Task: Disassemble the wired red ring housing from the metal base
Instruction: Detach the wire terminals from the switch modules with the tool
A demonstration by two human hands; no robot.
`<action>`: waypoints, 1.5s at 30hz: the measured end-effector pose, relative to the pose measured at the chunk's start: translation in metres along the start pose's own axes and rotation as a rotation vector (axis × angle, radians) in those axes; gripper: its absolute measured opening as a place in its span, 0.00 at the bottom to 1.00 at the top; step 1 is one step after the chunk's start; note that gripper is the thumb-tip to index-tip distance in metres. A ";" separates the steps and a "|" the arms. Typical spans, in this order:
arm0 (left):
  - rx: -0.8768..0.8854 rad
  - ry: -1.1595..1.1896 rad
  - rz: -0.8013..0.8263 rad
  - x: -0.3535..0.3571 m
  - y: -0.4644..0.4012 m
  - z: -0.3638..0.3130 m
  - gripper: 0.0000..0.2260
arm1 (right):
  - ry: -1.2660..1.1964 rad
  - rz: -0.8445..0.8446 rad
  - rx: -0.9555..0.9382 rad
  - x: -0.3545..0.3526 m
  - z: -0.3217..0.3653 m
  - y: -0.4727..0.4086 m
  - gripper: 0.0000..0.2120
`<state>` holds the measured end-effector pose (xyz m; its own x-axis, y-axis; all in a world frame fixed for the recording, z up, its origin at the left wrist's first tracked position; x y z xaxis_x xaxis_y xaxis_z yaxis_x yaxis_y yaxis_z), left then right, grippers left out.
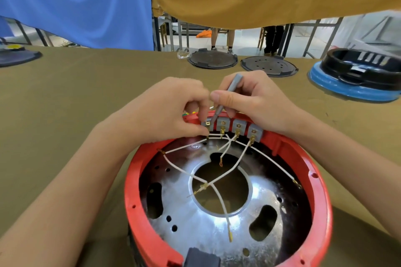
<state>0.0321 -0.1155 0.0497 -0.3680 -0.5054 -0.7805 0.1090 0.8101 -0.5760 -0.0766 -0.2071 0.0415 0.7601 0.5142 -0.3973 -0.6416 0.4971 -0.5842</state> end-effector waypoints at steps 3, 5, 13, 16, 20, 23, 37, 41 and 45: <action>0.037 -0.008 0.067 0.006 0.002 -0.006 0.04 | -0.006 -0.005 0.029 -0.001 -0.003 0.001 0.12; 0.053 -0.042 0.103 0.010 0.003 -0.009 0.05 | -0.014 -0.005 0.034 -0.001 -0.004 0.001 0.12; 0.086 -0.039 0.090 0.015 0.003 -0.016 0.04 | -0.030 -0.006 0.066 -0.001 -0.006 0.000 0.13; 0.051 0.001 0.074 0.016 0.003 -0.012 0.05 | -0.041 -0.006 0.111 0.000 -0.008 0.000 0.13; 0.021 0.044 0.066 0.016 0.003 -0.009 0.06 | -0.004 -0.016 0.049 -0.002 -0.002 0.002 0.13; 0.019 0.040 0.042 0.014 0.003 -0.009 0.05 | 0.111 -0.019 -0.123 -0.002 0.012 0.005 0.12; -0.021 0.079 0.064 0.014 0.004 -0.008 0.05 | 0.046 0.002 -0.001 -0.001 -0.001 -0.001 0.13; -0.046 0.055 0.036 0.011 0.004 -0.005 0.06 | 0.002 -0.019 0.142 0.000 -0.011 -0.001 0.14; -0.107 0.034 -0.005 0.009 0.004 -0.002 0.12 | 0.016 -0.018 0.057 -0.002 -0.004 0.001 0.13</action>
<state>0.0279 -0.1159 0.0409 -0.3999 -0.5006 -0.7678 0.0084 0.8356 -0.5492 -0.0787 -0.2101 0.0388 0.7726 0.4937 -0.3992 -0.6326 0.5454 -0.5499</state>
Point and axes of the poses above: each hand's wrist, its own y-axis away from the middle knuckle, its own x-axis out of the palm, z = x × y, the point moved 6 cm from there along -y, towards the middle knuckle, and after that the axes turned 14 degrees about -z, right-handed, at the moved point
